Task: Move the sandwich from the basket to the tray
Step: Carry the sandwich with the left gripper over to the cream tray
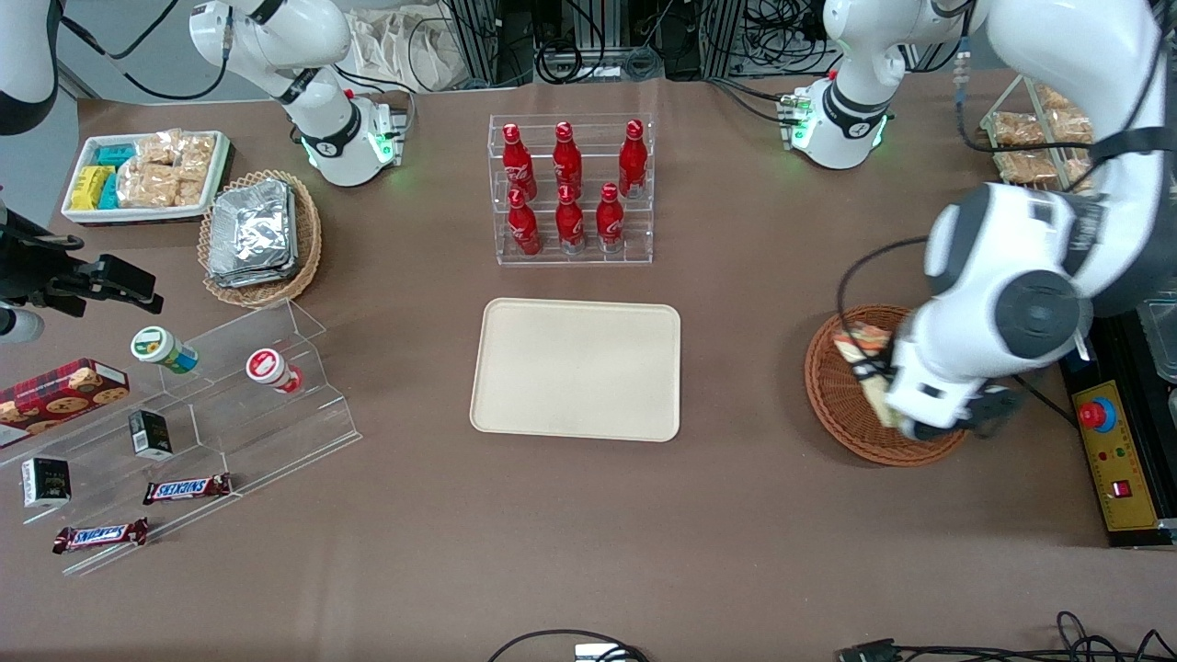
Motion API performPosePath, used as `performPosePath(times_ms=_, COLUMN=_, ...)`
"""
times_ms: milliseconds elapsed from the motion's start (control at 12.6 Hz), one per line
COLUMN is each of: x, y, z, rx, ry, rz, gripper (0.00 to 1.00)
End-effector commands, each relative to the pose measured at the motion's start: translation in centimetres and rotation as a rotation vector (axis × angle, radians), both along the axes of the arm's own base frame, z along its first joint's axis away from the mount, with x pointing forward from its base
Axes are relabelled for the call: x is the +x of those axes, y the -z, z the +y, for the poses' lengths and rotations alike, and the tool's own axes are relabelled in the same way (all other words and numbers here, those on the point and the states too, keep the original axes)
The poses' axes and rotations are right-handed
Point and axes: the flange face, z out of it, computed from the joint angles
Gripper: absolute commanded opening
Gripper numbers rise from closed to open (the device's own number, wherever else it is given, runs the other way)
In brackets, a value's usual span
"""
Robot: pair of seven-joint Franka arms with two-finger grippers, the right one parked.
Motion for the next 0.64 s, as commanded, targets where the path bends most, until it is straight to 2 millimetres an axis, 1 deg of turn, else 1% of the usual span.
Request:
performPosePath(times_ms=0, x=-0.9, y=0.4, z=-5.0, rx=-0.018, ry=0.086, rz=0.025, gripper=0.0)
performPosePath(times_ms=159, x=-2.1, y=2.5, z=-9.0, rx=-0.069, ry=0.123, rz=0.069, gripper=0.0)
performPosePath(times_ms=319, x=-2.7, y=3.6, z=-12.9, rx=-0.086, ry=0.182, rz=0.063, gripper=0.0)
performPosePath(times_ms=558, x=-4.5, y=7.0, z=-19.1, rx=-0.114, ry=0.274, rz=0.036, gripper=0.0)
